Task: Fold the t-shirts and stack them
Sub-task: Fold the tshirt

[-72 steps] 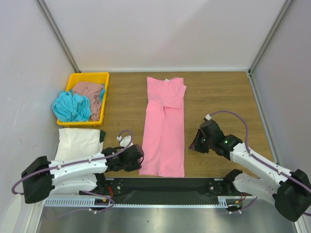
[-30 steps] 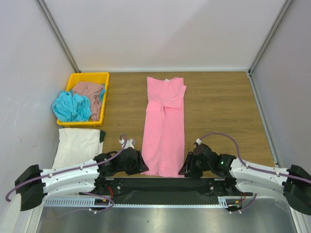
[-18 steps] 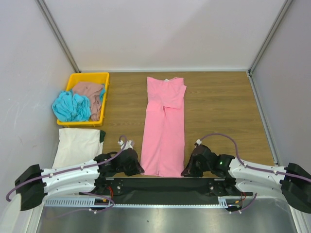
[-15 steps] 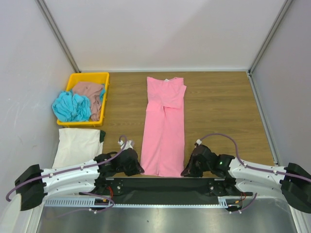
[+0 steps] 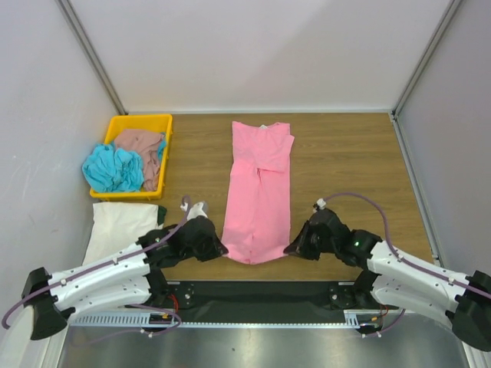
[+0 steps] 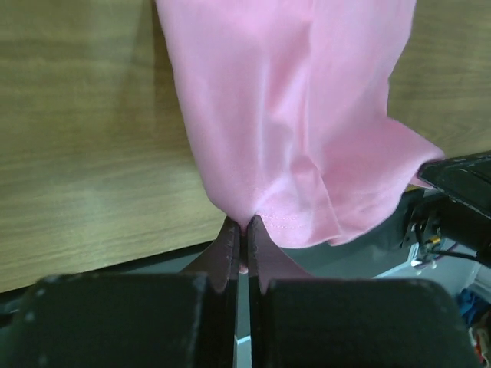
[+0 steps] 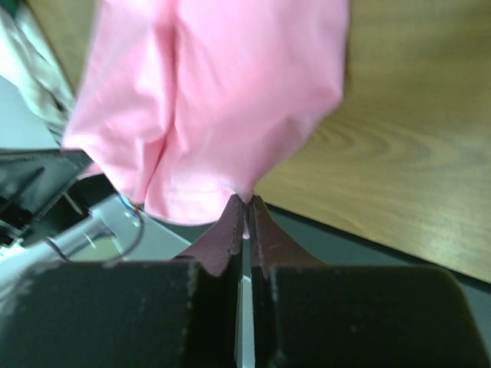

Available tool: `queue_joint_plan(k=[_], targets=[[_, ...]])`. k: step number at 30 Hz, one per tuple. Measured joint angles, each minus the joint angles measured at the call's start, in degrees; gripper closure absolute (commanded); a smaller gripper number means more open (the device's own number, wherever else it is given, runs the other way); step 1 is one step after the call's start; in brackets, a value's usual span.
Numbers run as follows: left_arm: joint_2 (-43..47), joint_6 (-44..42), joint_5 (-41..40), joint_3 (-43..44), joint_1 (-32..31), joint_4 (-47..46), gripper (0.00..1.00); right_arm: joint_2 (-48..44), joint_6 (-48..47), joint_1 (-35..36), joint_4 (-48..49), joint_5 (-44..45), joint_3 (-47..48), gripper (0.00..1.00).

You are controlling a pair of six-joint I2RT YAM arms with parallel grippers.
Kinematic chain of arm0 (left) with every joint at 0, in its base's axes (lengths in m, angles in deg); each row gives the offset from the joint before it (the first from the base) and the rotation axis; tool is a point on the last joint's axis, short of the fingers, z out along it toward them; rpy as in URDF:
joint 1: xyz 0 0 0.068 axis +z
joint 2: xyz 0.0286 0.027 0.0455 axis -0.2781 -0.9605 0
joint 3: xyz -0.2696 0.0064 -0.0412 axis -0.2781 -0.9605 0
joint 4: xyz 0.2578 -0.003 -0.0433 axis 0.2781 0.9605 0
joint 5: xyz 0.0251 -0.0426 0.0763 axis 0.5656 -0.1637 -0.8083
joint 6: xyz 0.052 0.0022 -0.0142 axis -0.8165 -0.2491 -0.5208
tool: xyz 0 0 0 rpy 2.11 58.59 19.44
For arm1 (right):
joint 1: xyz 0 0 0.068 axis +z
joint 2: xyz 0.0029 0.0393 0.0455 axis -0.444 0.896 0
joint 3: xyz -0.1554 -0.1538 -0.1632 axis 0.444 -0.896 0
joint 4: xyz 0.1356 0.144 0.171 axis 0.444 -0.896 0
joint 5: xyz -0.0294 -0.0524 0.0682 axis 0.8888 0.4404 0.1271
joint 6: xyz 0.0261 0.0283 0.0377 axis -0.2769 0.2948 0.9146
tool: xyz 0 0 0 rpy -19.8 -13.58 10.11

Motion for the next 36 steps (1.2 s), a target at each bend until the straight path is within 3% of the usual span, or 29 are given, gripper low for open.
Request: queue_joint_plan(k=[7,14,25,36], targets=[[-7.7,-7.4,0.2,8.7,9.0,1.2,1.0,5.6,-7.0,-11.9,-1.0,-4.6,8.5,1.0],[-19.5,-16.5,2.8,20.0,18.2,0.2,1.0,19.2,-15.1,-22.6,-0.4,-10.8,18.1,1.0],[-37.7,-26.3,7.1,33.7,28.7,-4.1,1.0,39.2,-23.0,-31.1,3.5,-17.8,33.2,1.0],[-51.1,-30.6,11.7,43.5,32.1,-8.2,1.0,52.0,-25.6,-34.4,5.0,-20.6,41.6,1.0]])
